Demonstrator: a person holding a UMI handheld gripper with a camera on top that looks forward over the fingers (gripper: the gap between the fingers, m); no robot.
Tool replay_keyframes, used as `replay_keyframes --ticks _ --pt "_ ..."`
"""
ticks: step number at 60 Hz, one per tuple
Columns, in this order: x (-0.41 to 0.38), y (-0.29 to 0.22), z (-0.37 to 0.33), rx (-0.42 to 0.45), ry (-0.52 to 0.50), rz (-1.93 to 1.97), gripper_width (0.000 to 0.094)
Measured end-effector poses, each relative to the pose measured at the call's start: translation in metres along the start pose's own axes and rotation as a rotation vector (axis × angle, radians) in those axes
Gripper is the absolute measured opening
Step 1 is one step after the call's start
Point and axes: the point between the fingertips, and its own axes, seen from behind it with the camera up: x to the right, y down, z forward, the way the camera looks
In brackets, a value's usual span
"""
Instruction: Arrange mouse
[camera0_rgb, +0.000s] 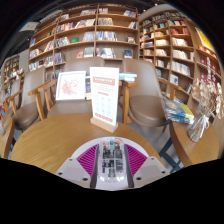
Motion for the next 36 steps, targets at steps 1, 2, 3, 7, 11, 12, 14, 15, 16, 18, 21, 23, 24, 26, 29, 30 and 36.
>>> replay_keyframes --ticks 1,2,3,7,11,12,14,15,16,18,21,23,24,26,29,30,36 --pt "0.001 0.004 0.004 -0.009 0.002 0.001 0.0418" --pt "0.003 0.010 0.007 -0.018 0.004 0.002 0.0418" --pt "0.004 0.015 0.010 -0.028 0.006 0.004 0.0418" --pt "0.008 0.031 0.019 -0.056 0.013 -0.001 0.0416" --pt "0.012 0.043 0.023 -0.072 0.023 -0.010 0.0432" --pt "0.012 0.042 0.024 -0.059 0.020 -0.009 0.0438" --pt "0.013 0.042 0.024 -0.052 0.020 -0.004 0.0461" --pt "0.013 0.043 0.024 -0.055 0.020 0.000 0.0473" --pt "0.013 0.042 0.023 -0.059 0.022 0.004 0.0484" --pt "0.014 0.042 0.022 -0.064 0.023 0.008 0.0519" --pt "0.020 0.040 0.018 -0.063 0.049 0.011 0.0706" --pt "0.023 0.036 0.012 -0.055 0.064 0.011 0.0855" --pt "0.023 0.035 0.008 -0.051 0.066 0.009 0.0870" --pt "0.023 0.031 -0.003 -0.042 0.066 0.013 0.0823" --pt "0.022 0.023 -0.024 -0.023 0.067 0.032 0.0849" --pt "0.022 0.021 -0.033 -0.016 0.066 0.040 0.0857" --pt "0.016 0.017 -0.095 0.002 0.071 0.095 0.0856"
